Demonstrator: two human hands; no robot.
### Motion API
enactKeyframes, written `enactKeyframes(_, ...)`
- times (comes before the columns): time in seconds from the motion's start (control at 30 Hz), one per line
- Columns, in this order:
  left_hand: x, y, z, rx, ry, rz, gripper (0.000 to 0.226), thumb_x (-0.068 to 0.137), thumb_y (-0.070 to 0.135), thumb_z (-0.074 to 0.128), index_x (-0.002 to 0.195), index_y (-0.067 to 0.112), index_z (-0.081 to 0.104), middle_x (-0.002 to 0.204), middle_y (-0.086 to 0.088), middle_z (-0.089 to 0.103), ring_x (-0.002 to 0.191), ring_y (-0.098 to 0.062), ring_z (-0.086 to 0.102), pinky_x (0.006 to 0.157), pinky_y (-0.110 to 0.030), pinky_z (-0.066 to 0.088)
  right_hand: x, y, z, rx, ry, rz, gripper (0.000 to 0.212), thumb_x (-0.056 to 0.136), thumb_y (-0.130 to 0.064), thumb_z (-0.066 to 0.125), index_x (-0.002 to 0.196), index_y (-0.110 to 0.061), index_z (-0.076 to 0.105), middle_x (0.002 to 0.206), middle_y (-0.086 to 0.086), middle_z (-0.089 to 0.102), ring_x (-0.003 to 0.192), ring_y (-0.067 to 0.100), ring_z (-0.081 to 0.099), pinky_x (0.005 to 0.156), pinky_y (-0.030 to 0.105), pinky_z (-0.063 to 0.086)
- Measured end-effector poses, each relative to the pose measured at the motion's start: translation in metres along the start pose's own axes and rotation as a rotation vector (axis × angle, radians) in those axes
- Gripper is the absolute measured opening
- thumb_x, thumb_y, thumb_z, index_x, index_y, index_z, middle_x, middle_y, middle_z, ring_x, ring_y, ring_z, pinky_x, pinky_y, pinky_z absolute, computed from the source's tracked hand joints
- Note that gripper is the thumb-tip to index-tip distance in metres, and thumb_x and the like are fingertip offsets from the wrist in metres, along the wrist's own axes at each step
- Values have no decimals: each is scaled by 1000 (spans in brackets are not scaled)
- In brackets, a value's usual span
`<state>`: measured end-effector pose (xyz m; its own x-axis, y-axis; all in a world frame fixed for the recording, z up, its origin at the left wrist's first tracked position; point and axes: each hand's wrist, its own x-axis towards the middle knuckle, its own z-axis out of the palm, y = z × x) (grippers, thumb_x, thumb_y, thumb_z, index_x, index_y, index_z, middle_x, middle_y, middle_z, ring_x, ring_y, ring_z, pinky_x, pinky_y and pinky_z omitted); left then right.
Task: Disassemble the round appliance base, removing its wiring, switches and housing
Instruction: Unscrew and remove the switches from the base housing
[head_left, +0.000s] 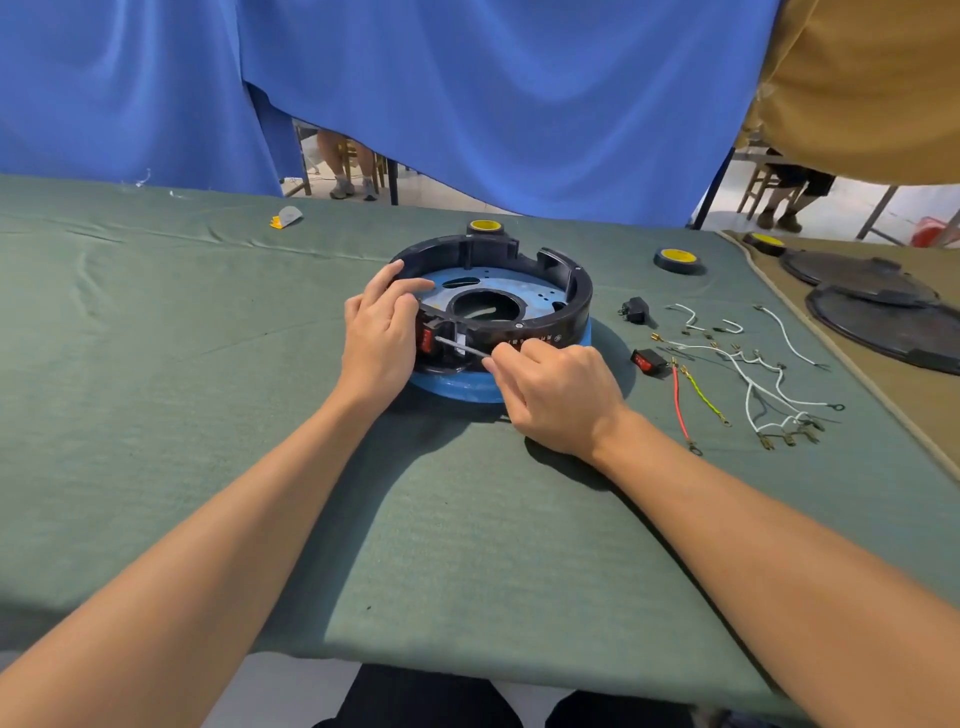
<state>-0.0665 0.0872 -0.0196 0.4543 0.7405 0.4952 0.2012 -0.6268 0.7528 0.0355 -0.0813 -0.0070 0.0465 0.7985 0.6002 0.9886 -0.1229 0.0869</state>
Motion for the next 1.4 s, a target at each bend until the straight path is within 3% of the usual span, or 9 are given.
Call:
enactKeyframes(0.17,-2,1,0,30,28,22,43,96,23,26,111,23,67,145,2,45,133,-19,33,87,7,9,-5,-5,1,38,34,78,28,98,-26,47,75,-12,54,55,4,48,42,31,44,37,36,42)
enactKeyframes(0.37,-2,0,1,34,38,23,39,101,15,30,110,23,67,143,3,46,133,-19,33,88,6,9,-11,-12,2,95,-18,121,26,99,-31,43,77,-23,30,55,-6,39,45,24,40,43,30,35)
enactKeyframes(0.6,-2,-1,-1,-6,28,12,37,102,15,32,110,25,67,144,4,46,133,-18,32,88,3,11,-3,-12,-21,82,-192,114,27,99,-35,39,75,-23,34,64,0,50,59,29,51,53,35,42)
enactKeyframes(0.73,-3,1,-3,-85,11,-4,34,98,19,34,104,33,65,140,7,46,129,-17,32,89,6,10,14,-20,-34,12,-272,114,25,96,-30,44,73,-22,36,60,-3,31,61,29,38,58,35,31)
enactKeyframes(0.8,-3,2,-4,-134,12,-4,33,95,22,35,101,34,65,138,9,46,130,-18,33,99,-4,15,21,-27,-37,-1,-318,128,24,93,-27,48,72,-22,37,61,-3,29,61,27,39,58,35,30)
enactKeyframes(0.87,-2,2,-5,-188,14,-3,32,96,19,38,100,33,66,140,5,47,133,-22,36,111,-27,23,23,-31,-37,27,-343,150,23,94,-27,47,74,-22,36,63,-2,30,63,27,40,59,35,31)
enactKeyframes(0.97,-1,0,-6,-250,5,-22,34,99,11,41,99,31,68,141,3,48,134,-26,36,114,-46,26,21,-32,-35,153,-387,233,26,98,-33,41,75,-22,39,73,2,44,72,30,47,63,37,37)
enactKeyframes(1.1,-1,-1,-8,-313,-4,-48,34,97,15,44,95,38,69,137,7,48,135,-25,36,113,-50,28,19,-28,-35,279,-443,302,28,97,-40,41,77,-25,51,84,3,58,82,28,54,70,39,46)
enactKeyframes(1.4,1,-6,-7,-310,2,-64,24,99,17,49,106,29,69,140,9,50,134,-23,38,112,-49,31,16,-24,-34,286,-401,338,30,97,-43,41,79,-24,55,79,2,58,81,28,55,73,41,49)
